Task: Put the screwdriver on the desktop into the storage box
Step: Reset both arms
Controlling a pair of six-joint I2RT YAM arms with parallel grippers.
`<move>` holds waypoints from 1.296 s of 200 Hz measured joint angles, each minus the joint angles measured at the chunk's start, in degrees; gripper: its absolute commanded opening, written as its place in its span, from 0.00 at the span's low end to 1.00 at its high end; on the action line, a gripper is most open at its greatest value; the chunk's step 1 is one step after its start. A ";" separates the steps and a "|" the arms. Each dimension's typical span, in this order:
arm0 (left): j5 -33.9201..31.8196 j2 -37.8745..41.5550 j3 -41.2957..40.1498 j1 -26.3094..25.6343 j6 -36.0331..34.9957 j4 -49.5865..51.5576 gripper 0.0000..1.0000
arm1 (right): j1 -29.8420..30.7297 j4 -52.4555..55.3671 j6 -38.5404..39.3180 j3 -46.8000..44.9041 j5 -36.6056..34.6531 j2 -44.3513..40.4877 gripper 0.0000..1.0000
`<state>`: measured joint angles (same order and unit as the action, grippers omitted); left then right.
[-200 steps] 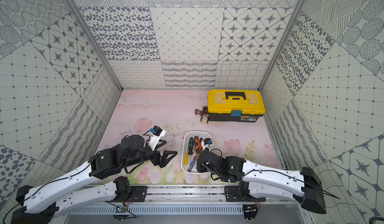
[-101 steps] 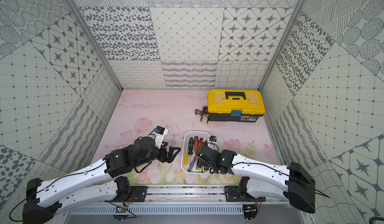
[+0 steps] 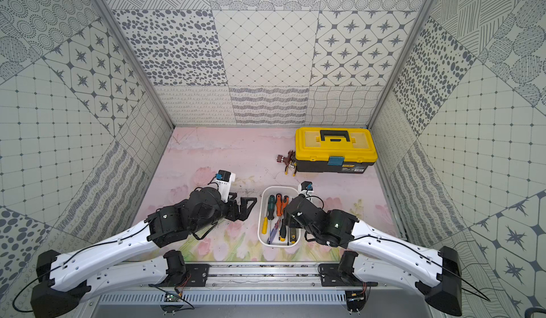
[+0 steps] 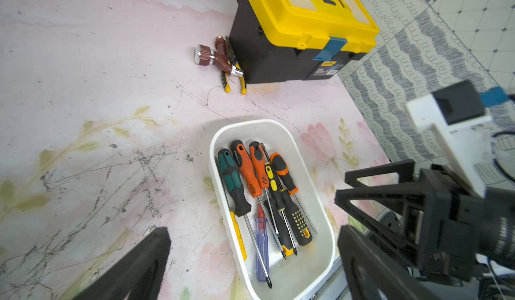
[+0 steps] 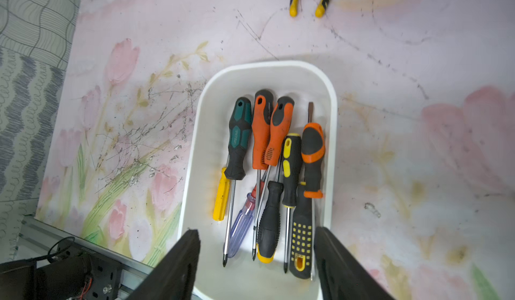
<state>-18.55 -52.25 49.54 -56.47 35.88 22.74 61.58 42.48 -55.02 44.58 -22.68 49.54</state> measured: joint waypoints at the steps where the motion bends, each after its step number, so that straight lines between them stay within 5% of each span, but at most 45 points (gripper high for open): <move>1: -0.35 0.02 0.22 0.00 -0.02 0.15 1.00 | 0.00 0.02 -0.09 0.00 -0.11 -0.22 0.84; 19: -6.99 0.07 2.71 0.04 -0.72 1.46 1.00 | 0.00 0.39 1.27 -0.44 -4.90 -6.36 0.75; 31: -12.55 0.15 2.91 0.31 -2.34 0.94 0.99 | 0.02 -0.63 1.84 -2.75 -10.78 -12.15 0.96; 52: -20.98 0.76 -0.42 2.64 -9.18 -3.76 0.99 | -0.33 -2.12 3.32 -11.06 -22.47 -24.68 0.97; 72: -25.14 1.73 -3.89 9.66 -14.73 -6.99 0.99 | -4.59 -5.81 10.12 -19.23 -30.08 -32.61 0.97; 91: -26.97 2.23 -6.93 18.97 -17.00 -10.05 0.99 | -15.19 -7.80 14.91 -22.01 -32.57 -32.06 0.97; 122: -27.78 -0.92 -13.40 34.18 -18.27 -16.11 0.99 | -38.51 -17.22 20.63 -22.32 -30.14 -20.70 0.97; 148: -26.64 -6.14 -18.34 43.32 -18.34 -21.49 0.99 | -50.18 -28.61 25.68 -23.63 -29.92 -8.28 0.97; 232: -16.31 -23.28 -30.99 51.47 -22.60 -48.76 0.99 | -65.35 -80.63 37.38 -33.18 -3.65 24.35 0.97; 259: -12.17 -28.37 -31.98 51.93 -23.50 -57.05 1.00 | -64.87 -91.82 40.59 -32.59 5.81 32.89 0.97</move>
<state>-30.72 -80.62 17.56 -4.54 12.38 -34.30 -3.29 -49.34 -14.44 11.99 -16.86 82.43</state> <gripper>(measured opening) 0.994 0.970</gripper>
